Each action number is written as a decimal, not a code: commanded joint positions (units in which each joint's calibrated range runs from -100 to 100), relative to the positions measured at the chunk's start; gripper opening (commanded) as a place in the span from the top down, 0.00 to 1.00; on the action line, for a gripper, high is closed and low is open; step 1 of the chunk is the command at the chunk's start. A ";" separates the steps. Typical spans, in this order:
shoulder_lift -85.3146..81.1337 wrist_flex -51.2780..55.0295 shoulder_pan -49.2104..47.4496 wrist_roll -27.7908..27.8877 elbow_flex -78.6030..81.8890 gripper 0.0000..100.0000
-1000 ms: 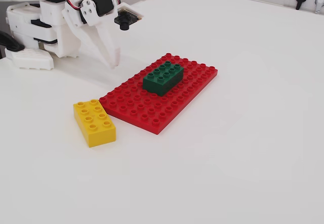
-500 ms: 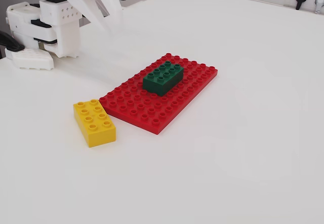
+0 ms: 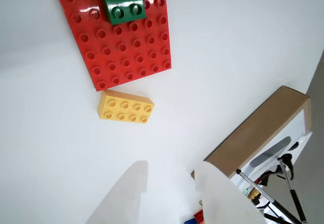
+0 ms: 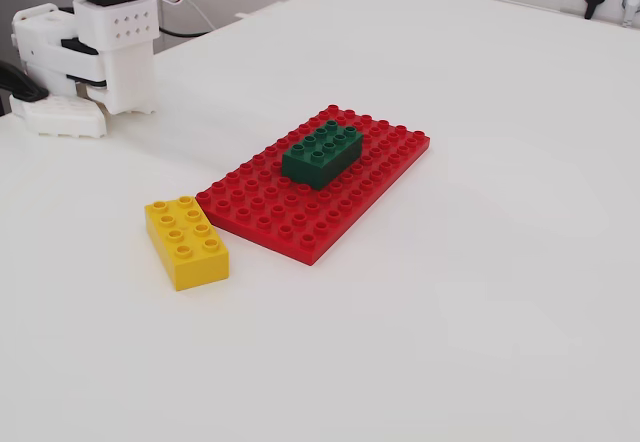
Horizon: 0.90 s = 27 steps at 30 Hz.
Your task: Put yellow lego brick onto the green one
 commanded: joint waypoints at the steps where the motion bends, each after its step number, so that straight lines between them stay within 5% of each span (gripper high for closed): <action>1: 7.90 0.08 4.75 3.60 -6.08 0.89; 15: 17.95 -4.85 18.01 27.80 -6.53 0.89; 27: 18.03 -20.33 18.38 37.86 15.34 0.89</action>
